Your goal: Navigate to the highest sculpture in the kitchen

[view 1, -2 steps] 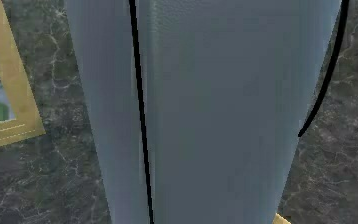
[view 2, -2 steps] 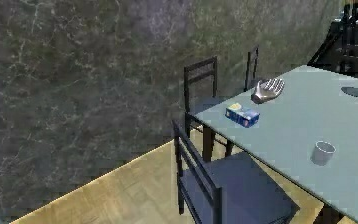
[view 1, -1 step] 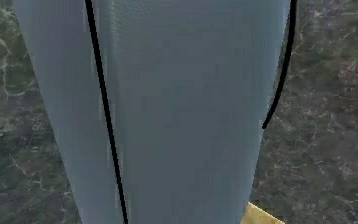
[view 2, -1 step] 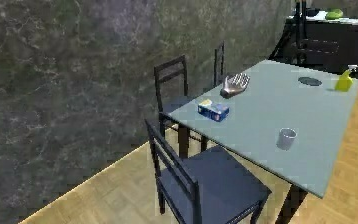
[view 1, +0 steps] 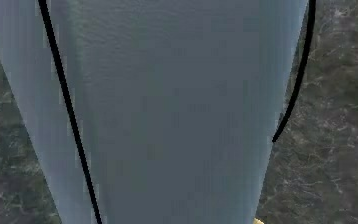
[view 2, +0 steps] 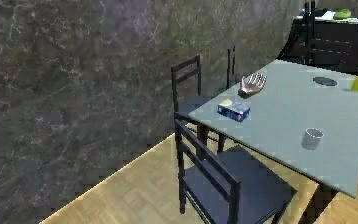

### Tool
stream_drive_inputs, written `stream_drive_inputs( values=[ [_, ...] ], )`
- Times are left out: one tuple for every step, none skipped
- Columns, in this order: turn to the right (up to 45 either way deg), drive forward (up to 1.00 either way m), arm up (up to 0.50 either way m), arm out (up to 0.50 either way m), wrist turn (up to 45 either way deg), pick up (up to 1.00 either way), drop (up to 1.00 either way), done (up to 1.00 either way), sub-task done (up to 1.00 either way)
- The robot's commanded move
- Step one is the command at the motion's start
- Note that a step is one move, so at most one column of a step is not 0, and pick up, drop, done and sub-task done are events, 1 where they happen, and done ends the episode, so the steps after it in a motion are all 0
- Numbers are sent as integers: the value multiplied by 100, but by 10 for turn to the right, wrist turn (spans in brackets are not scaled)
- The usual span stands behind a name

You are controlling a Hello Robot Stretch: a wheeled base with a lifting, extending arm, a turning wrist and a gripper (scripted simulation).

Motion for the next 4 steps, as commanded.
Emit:
stream_drive_inputs(
  values=[
    [450,0,0,0,0,0,0,0,0],
    [240,0,0,0,0,0,0,0,0],
    [0,95,0,0,0,0,0,0,0],
    [450,0,0,0,0,0,0,0,0]
  ],
)
